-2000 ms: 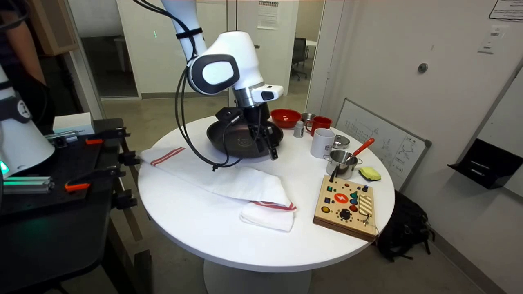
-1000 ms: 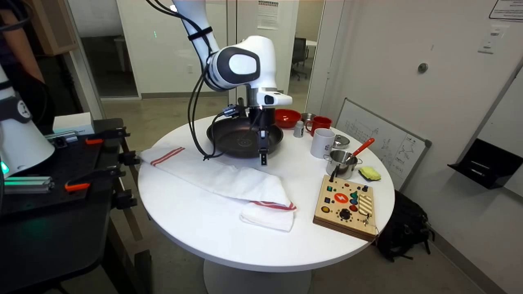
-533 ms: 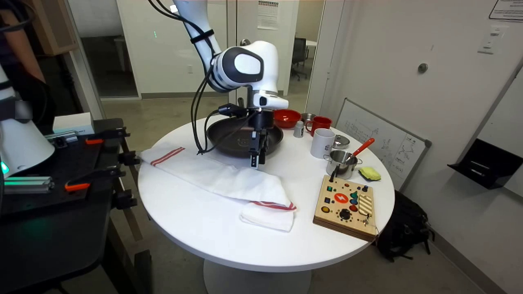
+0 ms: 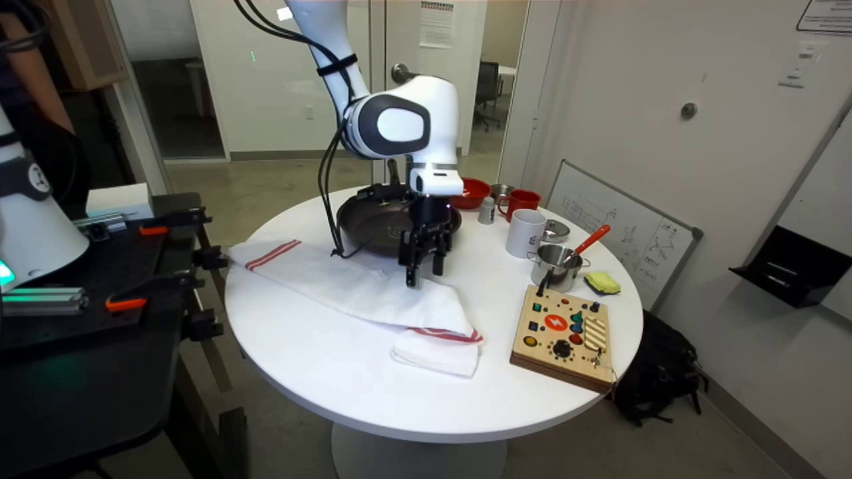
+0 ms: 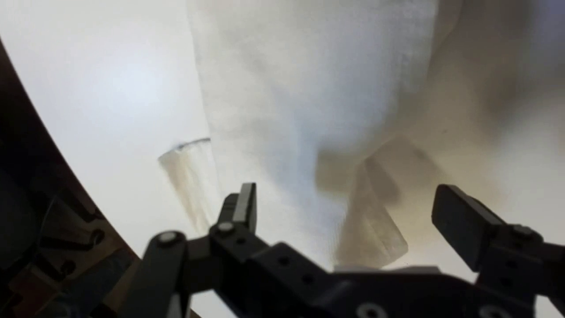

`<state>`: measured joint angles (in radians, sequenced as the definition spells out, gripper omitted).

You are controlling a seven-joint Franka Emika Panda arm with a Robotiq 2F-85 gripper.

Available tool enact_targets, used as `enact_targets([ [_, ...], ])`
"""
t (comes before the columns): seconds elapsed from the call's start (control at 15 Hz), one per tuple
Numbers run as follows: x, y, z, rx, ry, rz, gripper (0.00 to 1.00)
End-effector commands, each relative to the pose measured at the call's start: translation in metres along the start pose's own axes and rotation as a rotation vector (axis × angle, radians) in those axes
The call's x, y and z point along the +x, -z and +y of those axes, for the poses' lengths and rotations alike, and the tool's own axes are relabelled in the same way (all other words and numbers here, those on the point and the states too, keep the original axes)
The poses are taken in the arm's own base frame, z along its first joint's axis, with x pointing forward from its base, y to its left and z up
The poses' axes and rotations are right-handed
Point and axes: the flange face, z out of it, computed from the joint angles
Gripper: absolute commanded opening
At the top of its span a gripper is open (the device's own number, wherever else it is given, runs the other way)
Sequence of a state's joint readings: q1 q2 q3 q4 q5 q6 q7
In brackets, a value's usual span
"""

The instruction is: Pick up the kitchen towel and wipe the pan

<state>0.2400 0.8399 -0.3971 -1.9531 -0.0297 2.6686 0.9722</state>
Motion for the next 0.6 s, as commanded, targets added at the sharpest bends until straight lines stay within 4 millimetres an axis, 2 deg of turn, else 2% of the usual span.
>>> enact_targets([
  [0.0,0.001,-0.010,0.011,0.057,-0.082,-0.019,1.00],
  [0.13,0.002,-0.014,0.015,0.066,-0.099,-0.018,1.00],
  [0.2,0.003,-0.015,0.017,0.071,-0.103,-0.021,0.75],
  [0.27,0.003,-0.016,0.018,0.076,-0.103,-0.023,0.74],
  [0.53,0.000,-0.021,0.015,0.092,-0.105,-0.047,0.44],
])
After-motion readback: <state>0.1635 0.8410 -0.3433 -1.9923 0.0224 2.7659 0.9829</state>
